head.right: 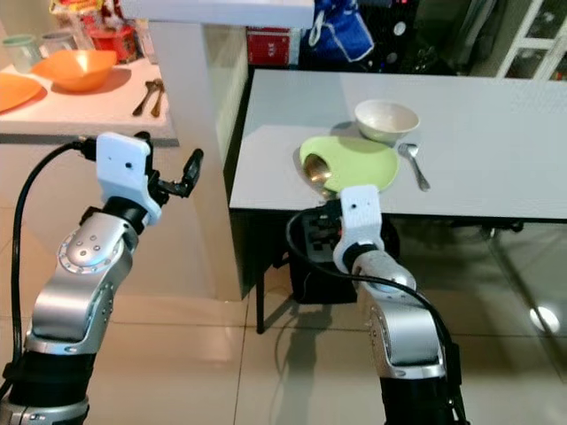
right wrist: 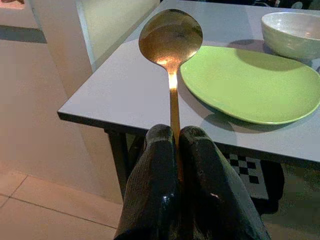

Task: Setting the table

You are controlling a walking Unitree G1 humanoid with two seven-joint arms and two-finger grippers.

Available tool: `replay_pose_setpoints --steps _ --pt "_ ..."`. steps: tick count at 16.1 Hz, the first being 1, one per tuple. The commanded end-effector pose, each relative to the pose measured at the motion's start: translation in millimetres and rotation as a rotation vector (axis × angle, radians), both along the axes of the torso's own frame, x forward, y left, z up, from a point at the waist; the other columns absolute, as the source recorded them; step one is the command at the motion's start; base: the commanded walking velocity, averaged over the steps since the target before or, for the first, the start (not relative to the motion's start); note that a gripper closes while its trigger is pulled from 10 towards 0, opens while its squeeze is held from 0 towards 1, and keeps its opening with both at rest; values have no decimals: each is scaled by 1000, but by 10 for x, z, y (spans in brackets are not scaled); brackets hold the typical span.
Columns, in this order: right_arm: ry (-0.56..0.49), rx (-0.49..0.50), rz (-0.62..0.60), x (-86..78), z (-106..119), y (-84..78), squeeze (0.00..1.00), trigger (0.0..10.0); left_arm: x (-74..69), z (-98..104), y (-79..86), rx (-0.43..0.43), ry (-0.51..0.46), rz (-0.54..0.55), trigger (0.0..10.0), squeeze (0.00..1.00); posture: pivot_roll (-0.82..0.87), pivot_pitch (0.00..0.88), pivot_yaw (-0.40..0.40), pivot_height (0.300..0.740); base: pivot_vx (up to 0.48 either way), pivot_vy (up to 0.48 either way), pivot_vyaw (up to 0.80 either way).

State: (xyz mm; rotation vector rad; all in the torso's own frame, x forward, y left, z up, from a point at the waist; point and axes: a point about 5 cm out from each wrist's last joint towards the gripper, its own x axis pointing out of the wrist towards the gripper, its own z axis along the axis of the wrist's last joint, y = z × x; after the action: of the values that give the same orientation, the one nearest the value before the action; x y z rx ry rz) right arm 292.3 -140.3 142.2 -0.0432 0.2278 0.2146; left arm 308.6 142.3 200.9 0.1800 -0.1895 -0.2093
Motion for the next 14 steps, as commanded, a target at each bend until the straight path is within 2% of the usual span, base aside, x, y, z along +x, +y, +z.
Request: replay_pose_setpoints --steps 1,4,8,11,14 --pt "-13 12 7 32 84 11 0 10000 -8 17 13 -1 1 -3 10000 0 8 0 8 740 401 0 0" --pt "-3 25 21 46 104 24 0 10000 -20 6 32 7 4 -2 10000 0 10 0 3 740 415 0 0" --pt "4 22 107 37 125 80 0 10000 -47 9 49 26 4 1 10000 0 22 0 -12 740 424 0 0" --pt "0 51 58 45 164 33 0 10000 -84 -19 40 36 14 -16 10000 0 4 0 -9 740 425 0 0" --pt "2 12 49 -18 167 -39 0 10000 -161 -78 -24 51 34 -56 10000 0 -16 0 -8 740 425 0 0"
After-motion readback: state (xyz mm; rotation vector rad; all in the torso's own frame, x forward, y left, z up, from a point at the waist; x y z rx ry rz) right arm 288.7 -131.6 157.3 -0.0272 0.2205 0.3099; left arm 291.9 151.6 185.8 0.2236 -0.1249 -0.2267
